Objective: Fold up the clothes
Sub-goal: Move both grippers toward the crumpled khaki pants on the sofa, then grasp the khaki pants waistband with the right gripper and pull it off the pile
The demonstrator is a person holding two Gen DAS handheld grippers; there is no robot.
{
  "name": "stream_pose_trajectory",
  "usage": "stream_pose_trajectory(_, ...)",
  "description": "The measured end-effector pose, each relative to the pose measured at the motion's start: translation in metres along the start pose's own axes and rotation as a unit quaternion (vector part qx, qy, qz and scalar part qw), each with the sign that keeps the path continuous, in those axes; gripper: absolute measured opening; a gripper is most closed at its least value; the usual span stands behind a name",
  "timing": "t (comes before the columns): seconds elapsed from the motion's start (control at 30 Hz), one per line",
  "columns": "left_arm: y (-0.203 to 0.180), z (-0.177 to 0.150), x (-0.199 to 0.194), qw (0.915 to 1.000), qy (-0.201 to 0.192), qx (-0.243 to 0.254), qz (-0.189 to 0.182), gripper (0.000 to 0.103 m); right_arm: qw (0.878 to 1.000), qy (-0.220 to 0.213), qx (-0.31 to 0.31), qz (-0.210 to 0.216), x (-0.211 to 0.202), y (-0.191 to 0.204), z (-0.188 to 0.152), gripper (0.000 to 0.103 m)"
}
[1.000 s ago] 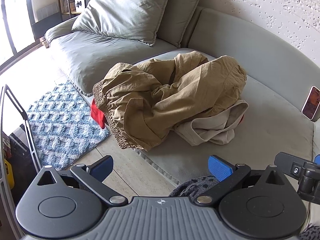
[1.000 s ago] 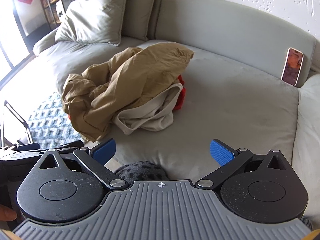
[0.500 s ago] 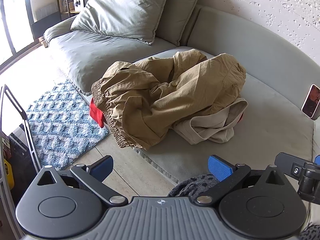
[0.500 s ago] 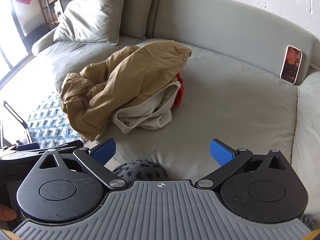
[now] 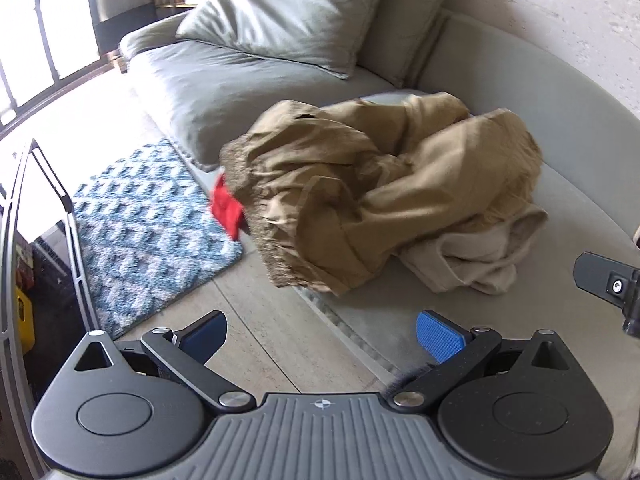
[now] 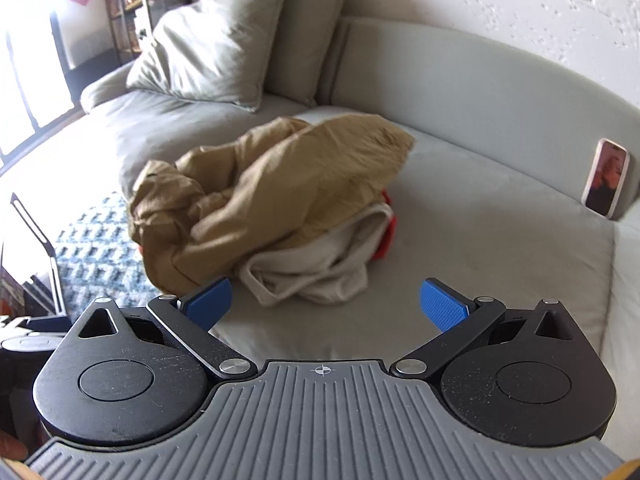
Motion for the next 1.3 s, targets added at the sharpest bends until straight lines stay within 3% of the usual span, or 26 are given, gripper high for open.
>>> stream_pose_trajectory(0.13, 0.027, 0.003, 0.013, 0.9995, -0.009, -0.022, 0.02, 0.102, 0.998, -0.002, -0.002, 0.058, 0.028, 0.019, 0.007, 0.103)
stream_pose_trajectory(0.27, 0.056, 0.002, 0.029, 0.9974, 0.013, -0.064, 0.032, 0.102, 0.997, -0.006, -0.045, 0.056, 0.054, 0.046, 0.014, 0.103)
stream_pose_trajectory(0.4, 0.076, 0.0, 0.036, 0.9962, 0.017, -0.071, 0.048, 0.102, 0.994, 0.009, -0.086, 0.07, 0.082, 0.077, 0.027, 0.103)
stream_pose_trajectory(0.53, 0.096, 0.003, 0.041, 0.9939, 0.019, -0.095, 0.053, 0.102, 0.984, 0.01, -0.159, 0.081, 0.11, 0.112, 0.037, 0.103)
stream_pose_trajectory(0.77, 0.138, 0.019, 0.038, 0.9841, -0.019, -0.158, 0.079, 0.102, 0.959, 0.007, -0.273, 0.083, 0.151, 0.163, 0.05, 0.098)
stream_pose_trajectory(0.97, 0.152, 0.018, 0.042, 0.9839, -0.009, -0.16, 0.079, 0.102, 0.931, 0.024, -0.357, 0.07, 0.188, 0.194, 0.045, 0.099)
stream_pose_trajectory(1.1, 0.153, 0.013, 0.041, 0.9848, 0.006, -0.157, 0.074, 0.102, 0.899, 0.022, -0.436, 0.033, 0.209, 0.211, 0.03, 0.096)
stream_pose_trajectory(1.2, 0.151, 0.012, 0.036, 0.9857, 0.014, -0.153, 0.069, 0.102, 0.878, 0.017, -0.479, -0.01, 0.221, 0.216, 0.022, 0.072)
stream_pose_trajectory(1.23, 0.15, 0.012, 0.033, 0.9864, 0.011, -0.15, 0.066, 0.102, 0.877, 0.024, -0.479, -0.011, 0.223, 0.216, 0.022, 0.049)
stream_pose_trajectory(1.27, 0.149, 0.012, 0.029, 0.987, 0.008, -0.147, 0.065, 0.102, 0.882, 0.033, -0.471, -0.003, 0.223, 0.217, 0.023, 0.034)
stream_pose_trajectory(1.3, 0.149, 0.012, 0.026, 0.9875, 0.004, -0.143, 0.067, 0.102, 0.889, 0.042, -0.456, 0.01, 0.222, 0.217, 0.025, 0.027)
Point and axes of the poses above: each gripper's, at about its wrist camera, not at the fingertips, and x roughly the way its jaws point, y to its left, z to its top, the point moved 4 cm from there along x, roughly the way its jaws point, and after that the axes turned 3 degrees about -y, right-handed, at the moved point
